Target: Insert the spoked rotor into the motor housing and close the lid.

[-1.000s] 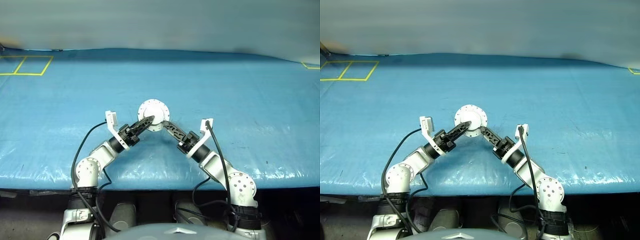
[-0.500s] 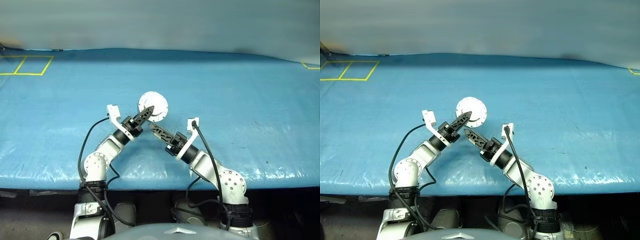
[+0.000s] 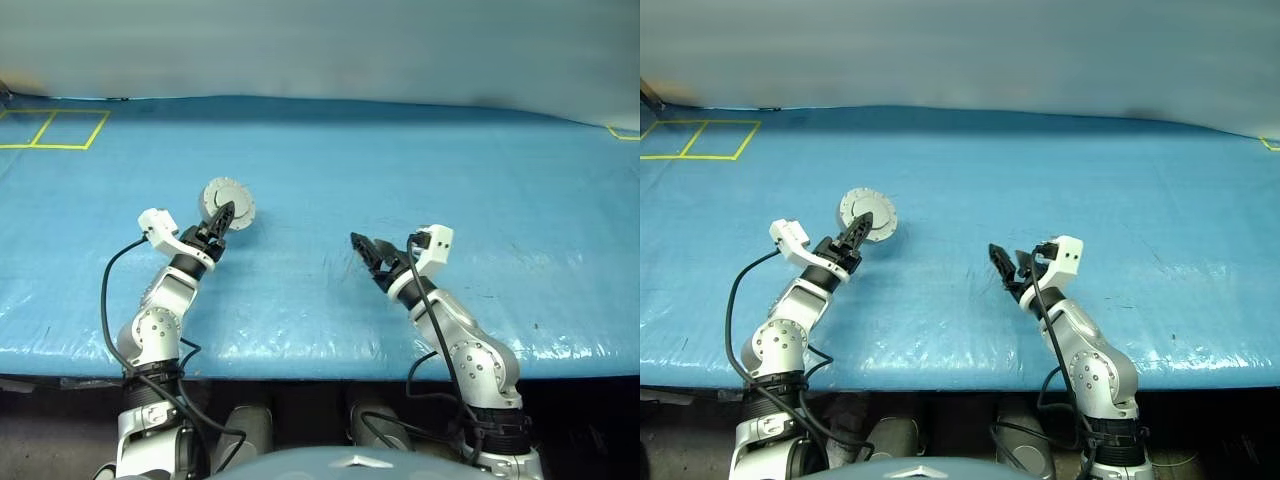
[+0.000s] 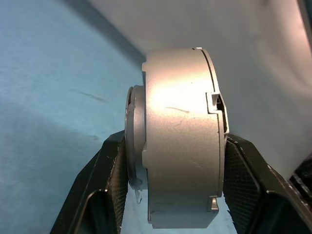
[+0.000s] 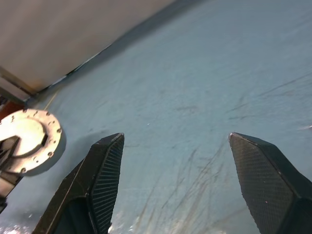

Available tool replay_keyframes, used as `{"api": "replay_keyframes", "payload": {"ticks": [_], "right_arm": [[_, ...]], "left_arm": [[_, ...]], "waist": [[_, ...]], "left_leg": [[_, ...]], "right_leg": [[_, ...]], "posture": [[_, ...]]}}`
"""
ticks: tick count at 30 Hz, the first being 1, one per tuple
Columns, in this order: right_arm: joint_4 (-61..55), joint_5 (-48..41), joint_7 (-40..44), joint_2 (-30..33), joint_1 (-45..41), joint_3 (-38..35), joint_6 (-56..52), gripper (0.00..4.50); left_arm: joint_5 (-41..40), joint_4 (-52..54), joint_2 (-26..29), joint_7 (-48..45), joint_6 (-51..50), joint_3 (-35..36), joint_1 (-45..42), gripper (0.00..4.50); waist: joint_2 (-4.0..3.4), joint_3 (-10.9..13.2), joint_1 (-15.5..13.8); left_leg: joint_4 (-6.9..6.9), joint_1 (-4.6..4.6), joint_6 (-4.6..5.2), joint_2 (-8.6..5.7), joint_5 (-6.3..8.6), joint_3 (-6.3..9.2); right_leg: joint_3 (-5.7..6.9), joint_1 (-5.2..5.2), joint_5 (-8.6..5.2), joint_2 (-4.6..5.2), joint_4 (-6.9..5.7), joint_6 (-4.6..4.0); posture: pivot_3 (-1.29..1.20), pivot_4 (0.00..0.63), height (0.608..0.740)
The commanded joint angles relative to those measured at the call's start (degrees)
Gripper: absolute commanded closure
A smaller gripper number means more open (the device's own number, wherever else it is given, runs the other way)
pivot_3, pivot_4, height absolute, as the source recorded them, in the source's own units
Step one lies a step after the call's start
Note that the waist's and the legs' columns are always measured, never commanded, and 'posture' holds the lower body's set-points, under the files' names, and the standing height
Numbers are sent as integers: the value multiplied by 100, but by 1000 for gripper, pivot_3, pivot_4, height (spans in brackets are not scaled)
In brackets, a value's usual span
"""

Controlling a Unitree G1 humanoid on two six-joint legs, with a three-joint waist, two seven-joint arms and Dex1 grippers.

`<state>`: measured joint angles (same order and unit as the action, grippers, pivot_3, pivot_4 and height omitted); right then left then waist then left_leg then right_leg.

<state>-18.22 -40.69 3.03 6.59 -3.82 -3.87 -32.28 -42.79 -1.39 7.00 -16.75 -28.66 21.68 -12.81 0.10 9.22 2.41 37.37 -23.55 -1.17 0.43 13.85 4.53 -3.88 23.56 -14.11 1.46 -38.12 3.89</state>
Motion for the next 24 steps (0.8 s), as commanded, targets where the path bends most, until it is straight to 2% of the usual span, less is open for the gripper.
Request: {"api": "replay_keyframes", "payload": {"ticks": [1,5,7,10,18,24], "right_arm": [[-146,206,137,-2,-97,57,141,896],[-153,433,281,-4,-63,266,103,896],[-111,488,279,-65,-64,282,100,896],[-83,577,301,-100,-46,336,76,896],[-115,683,439,-148,170,463,12,896],[22,825,484,-188,120,452,-26,896]], "left_arm": [[57,92,169,-138,271,87,-61,2147],[384,-429,224,33,545,117,-199,2147],[436,-572,256,-15,586,74,-244,1430],[543,-647,337,13,506,5,-259,596],[533,-1088,852,534,638,816,-231,596],[528,-1197,1248,407,653,1179,-71,596]], "waist": [[0,0,-10],[0,-1,-11],[4,-3,-22],[3,-3,-20],[5,-5,17],[12,-9,-12]], "left_leg": [[0,0,-1,0,0,0],[0,5,-2,0,-1,-1],[1,6,-3,0,-3,1],[1,8,-5,0,-4,1],[-2,13,-5,4,-4,0],[-2,14,-7,4,-5,0]], "right_leg": [[0,0,0,0,0,0],[-1,-3,1,-1,-3,-2],[1,-4,2,-1,-3,-2],[1,-6,5,-1,-4,-3],[0,-5,7,-3,-6,-5],[1,-9,8,-2,-5,-6]], "posture": [[0,150,740],[0,150,740],[0,150,740],[0,150,740],[0,150,740],[0,150,740]]}}
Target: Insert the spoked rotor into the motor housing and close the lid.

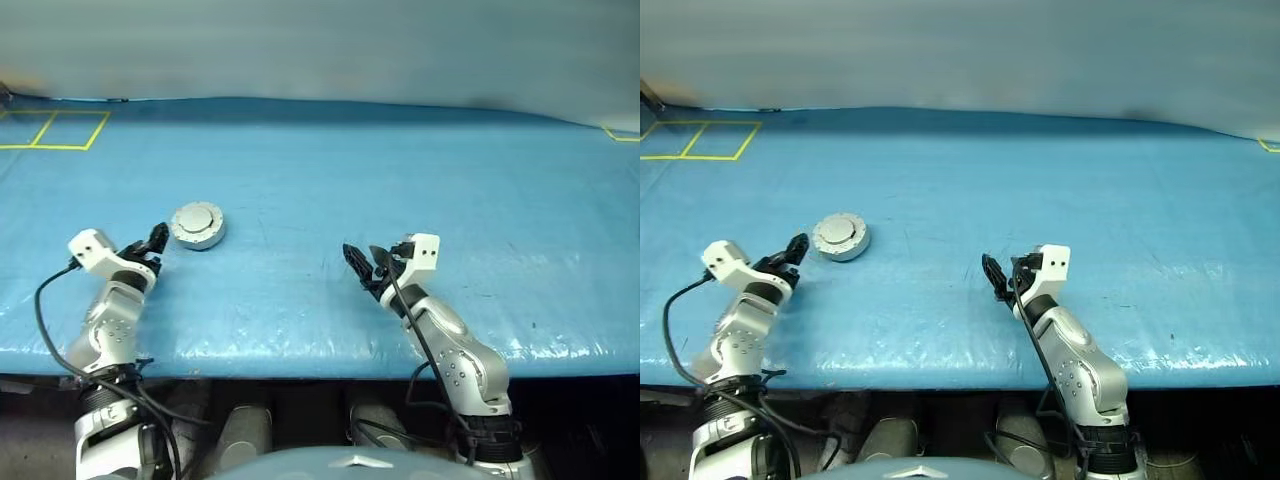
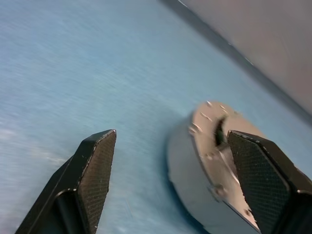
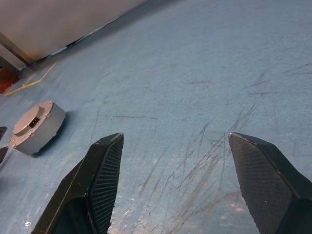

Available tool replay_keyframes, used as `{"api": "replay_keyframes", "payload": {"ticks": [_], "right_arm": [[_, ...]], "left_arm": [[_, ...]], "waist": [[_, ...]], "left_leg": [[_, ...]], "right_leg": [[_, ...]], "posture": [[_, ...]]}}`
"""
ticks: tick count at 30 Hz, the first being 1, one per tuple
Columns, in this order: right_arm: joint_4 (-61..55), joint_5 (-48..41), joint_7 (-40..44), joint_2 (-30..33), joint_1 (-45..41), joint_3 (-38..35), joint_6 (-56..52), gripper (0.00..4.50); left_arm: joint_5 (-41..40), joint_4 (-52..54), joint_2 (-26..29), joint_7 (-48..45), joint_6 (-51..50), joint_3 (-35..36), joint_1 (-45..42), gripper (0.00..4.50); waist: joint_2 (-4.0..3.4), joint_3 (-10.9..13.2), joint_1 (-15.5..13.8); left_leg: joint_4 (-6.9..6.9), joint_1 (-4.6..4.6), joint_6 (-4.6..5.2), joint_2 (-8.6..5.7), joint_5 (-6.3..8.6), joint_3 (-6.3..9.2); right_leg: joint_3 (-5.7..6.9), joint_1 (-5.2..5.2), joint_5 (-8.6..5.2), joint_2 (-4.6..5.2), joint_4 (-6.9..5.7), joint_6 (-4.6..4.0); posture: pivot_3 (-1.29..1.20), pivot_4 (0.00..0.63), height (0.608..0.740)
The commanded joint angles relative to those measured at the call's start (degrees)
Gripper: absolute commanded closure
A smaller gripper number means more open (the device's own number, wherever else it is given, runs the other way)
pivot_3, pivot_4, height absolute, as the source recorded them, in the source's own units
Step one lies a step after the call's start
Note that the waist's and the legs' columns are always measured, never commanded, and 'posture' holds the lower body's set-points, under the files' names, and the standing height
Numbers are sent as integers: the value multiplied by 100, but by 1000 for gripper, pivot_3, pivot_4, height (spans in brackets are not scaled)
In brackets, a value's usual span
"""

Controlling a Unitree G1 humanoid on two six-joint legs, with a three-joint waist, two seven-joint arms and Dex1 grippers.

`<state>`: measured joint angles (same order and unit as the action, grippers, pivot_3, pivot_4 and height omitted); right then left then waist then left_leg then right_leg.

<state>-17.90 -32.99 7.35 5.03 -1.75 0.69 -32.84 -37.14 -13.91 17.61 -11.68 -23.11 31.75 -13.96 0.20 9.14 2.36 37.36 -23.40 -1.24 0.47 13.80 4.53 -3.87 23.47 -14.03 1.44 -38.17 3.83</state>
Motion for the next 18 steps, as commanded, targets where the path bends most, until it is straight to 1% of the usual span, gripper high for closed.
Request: {"api": "replay_keyframes", "payload": {"ticks": [1,5,8,10,13,15,18], "right_arm": [[2,78,86,-25,-98,13,21,896],[-51,97,205,-38,-121,27,49,896],[-194,348,327,97,-117,186,179,896],[-288,608,357,201,-120,328,289,896],[-443,1007,306,336,-167,504,437,896],[-537,1277,290,433,-192,626,540,896],[-771,1808,406,770,-140,1027,632,896]], "left_arm": [[-58,115,195,-112,125,203,54,596],[-329,763,145,-527,5,59,116,596],[-494,1592,89,-1024,-200,-501,242,596],[-445,2176,100,-1343,-310,-1064,335,596],[-402,2956,-3,-1588,-447,-1903,302,596],[-203,3158,-6,-1699,-436,-2366,253,596],[442,3181,125,-2087,-282,-3393,263,596]], "waist": [[3,-2,-13],[6,-3,-26],[9,-4,-30],[8,-4,-25],[8,-4,-20],[8,-5,-3],[7,-5,1]], "left_leg": [[0,0,-1,0,-1,1],[0,0,-2,0,-1,1],[0,-1,-3,0,-2,2],[0,-1,-4,-2,-2,1],[-1,2,-4,-2,-2,-2],[-1,4,-4,-1,-2,-4],[-8,12,-6,1,-3,-6]], "right_leg": [[1,0,0,0,0,0],[2,-1,0,1,0,-1],[2,-1,1,1,1,-1],[1,-2,1,4,1,0],[-3,-3,1,3,0,0],[-4,-3,2,2,0,0],[-7,-5,2,-2,-1,-1]], "posture": [[0,150,740],[0,150,740],[0,150,740],[0,150,740],[0,150,740],[0,150,740],[0,150,740]]}}
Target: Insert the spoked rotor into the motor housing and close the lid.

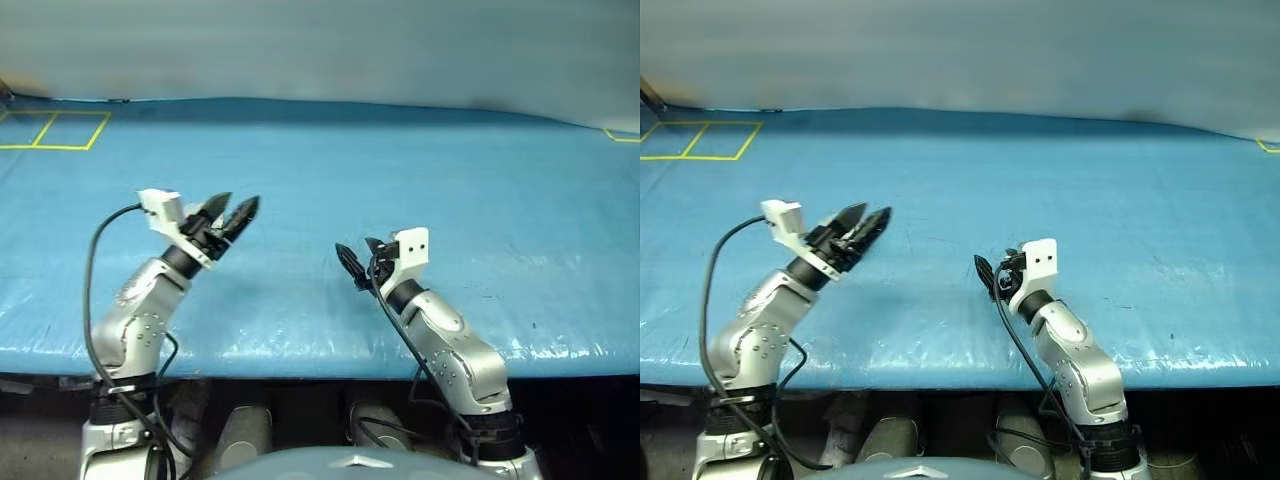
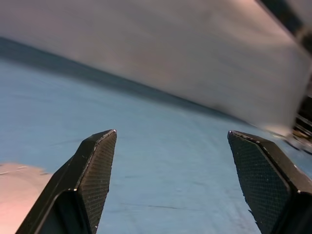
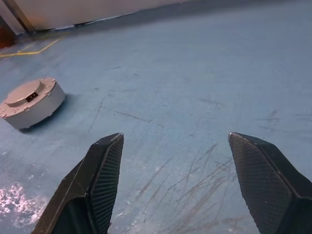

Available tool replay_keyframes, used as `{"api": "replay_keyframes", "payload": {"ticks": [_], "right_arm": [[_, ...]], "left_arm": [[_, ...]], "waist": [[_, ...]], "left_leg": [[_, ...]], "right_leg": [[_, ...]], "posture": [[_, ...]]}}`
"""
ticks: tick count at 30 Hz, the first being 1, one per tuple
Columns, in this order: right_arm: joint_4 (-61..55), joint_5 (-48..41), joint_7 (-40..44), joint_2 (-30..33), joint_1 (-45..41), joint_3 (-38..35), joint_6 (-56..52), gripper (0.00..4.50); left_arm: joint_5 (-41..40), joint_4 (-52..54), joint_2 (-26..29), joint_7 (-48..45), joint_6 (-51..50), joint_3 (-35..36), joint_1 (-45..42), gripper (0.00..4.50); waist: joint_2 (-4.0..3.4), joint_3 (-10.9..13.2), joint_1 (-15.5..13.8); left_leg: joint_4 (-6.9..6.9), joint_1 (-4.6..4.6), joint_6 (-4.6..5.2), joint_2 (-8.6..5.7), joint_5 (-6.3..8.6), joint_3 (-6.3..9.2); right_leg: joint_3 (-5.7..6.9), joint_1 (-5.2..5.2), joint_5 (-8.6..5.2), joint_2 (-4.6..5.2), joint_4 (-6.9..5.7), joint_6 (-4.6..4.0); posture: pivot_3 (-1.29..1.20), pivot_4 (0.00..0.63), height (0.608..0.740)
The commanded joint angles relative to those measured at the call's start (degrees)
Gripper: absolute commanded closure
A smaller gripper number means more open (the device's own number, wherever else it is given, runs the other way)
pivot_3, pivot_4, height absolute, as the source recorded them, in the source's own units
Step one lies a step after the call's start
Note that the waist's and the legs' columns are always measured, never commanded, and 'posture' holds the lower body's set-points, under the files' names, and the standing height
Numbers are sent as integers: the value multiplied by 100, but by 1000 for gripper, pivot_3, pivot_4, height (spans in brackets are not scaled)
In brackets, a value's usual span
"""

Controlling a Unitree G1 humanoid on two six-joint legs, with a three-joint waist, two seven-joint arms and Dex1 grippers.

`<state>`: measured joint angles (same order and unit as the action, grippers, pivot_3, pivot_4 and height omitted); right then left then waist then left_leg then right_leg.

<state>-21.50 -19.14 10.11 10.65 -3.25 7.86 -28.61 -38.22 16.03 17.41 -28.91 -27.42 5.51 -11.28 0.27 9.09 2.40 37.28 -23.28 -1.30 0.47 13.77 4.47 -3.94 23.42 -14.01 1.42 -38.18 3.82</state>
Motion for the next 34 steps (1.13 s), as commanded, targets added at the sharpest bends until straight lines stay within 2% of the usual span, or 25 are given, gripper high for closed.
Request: {"api": "replay_keyframes", "payload": {"ticks": [1,7,10,17,34], "right_arm": [[-482,534,170,290,69,411,232,896],[-519,814,-25,274,527,284,267,896],[-528,998,-94,294,795,244,371,896],[-568,1241,-106,220,904,225,456,896],[-401,1312,-44,84,747,84,383,896]], "left_arm": [[681,85,156,-478,174,-995,23,596],[1897,-624,283,-629,1062,-1674,232,596],[2364,-897,293,-532,1471,-1775,365,596],[2134,-1007,51,-510,1571,-1366,456,596],[2115,-852,4,-493,1466,-1221,524,596]], "waist": [[-2,-1,-4],[-1,0,1],[-2,-1,-29],[-1,0,-23],[-1,0,-28]], "left_leg": [[-2,4,0,0,0,0],[-12,12,0,2,0,-4],[-12,14,0,1,0,-5],[-10,14,1,3,-1,-7],[-10,15,1,3,-1,-6]], "right_leg": [[0,-5,0,0,0,0],[-4,-5,-3,-2,2,-4],[-5,-9,-3,-1,3,-4],[-5,-9,-2,0,4,-2],[-4,-11,-2,1,2,-2]], "posture": [[0,150,740],[0,150,740],[0,150,740],[0,150,740],[0,150,740]]}}
